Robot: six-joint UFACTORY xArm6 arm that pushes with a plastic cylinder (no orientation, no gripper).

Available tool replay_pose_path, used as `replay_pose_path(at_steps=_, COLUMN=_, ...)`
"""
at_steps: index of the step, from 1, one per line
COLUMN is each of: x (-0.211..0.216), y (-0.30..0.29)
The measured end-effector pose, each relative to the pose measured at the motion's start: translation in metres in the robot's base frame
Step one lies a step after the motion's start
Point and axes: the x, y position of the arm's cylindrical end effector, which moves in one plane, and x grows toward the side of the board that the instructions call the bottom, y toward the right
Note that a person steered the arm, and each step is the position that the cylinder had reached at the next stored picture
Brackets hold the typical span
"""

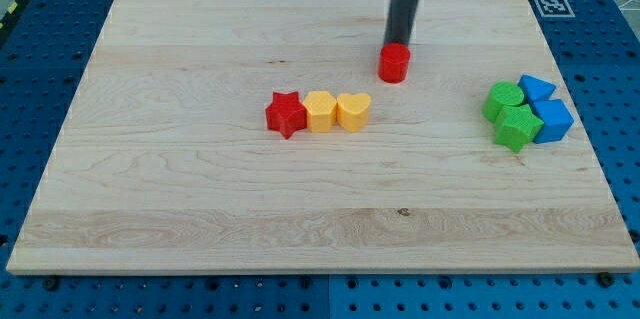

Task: Push red circle towards yellow heart

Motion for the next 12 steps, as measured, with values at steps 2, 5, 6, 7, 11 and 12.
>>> replay_pose_path(at_steps=2, x=0.012, y=-0.004)
replay_pose_path(at_steps=5, x=0.050, y=0.021)
replay_pose_path(at_steps=6, x=0.059, y=0.021)
replay_pose_path(at_steps=7, x=0.059, y=0.038)
replay_pose_path(at_steps=11, x=0.103, y=0.016)
replay_pose_path(at_steps=12, x=0.090, y=-0.027)
